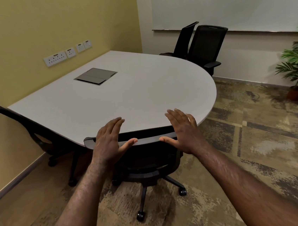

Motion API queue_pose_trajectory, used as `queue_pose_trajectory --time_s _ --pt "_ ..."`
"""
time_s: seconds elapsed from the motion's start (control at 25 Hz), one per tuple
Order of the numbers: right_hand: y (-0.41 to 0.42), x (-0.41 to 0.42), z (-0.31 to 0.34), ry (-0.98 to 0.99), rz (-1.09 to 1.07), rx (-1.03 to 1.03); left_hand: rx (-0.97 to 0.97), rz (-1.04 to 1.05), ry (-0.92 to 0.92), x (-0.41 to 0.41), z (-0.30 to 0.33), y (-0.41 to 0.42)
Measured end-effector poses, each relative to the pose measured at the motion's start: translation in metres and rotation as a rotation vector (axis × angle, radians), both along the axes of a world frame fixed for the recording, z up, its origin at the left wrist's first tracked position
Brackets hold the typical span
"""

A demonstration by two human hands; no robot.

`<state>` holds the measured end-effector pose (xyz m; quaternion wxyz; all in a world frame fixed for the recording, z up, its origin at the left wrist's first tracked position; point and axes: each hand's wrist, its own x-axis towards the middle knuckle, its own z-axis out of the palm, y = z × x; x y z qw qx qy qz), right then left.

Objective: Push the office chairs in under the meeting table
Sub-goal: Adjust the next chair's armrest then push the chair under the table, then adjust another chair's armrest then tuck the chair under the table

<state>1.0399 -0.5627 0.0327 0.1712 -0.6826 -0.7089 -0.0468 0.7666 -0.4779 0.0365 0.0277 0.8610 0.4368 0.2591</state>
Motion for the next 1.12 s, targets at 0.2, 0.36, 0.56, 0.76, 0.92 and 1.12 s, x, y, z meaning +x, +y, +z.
queue_pose_trajectory --time_s 0.2,0.36,0.56,0.76,0.92,1.12 --pt "-0.012 0.013 0.014 -0.027 -0.058 0.058 0.03 -0.025 0.023 0.017 0.01 -0.007" --pt "-0.02 0.032 0.024 -0.027 -0.104 0.092 0.059 -0.068 0.005 0.04 0.021 -0.009" --pt "-0.035 0.075 0.034 -0.022 -0.204 0.129 0.086 -0.141 -0.03 0.09 0.036 -0.009" --pt "-0.058 0.134 0.043 -0.016 -0.33 0.187 0.115 -0.194 -0.025 0.162 0.048 -0.012" --pt "-0.076 0.199 0.047 0.0 -0.413 0.214 0.129 -0.249 -0.01 0.236 0.052 -0.015" --pt "-0.097 0.286 0.048 0.017 -0.485 0.204 0.119 -0.274 -0.013 0.333 0.052 -0.015"
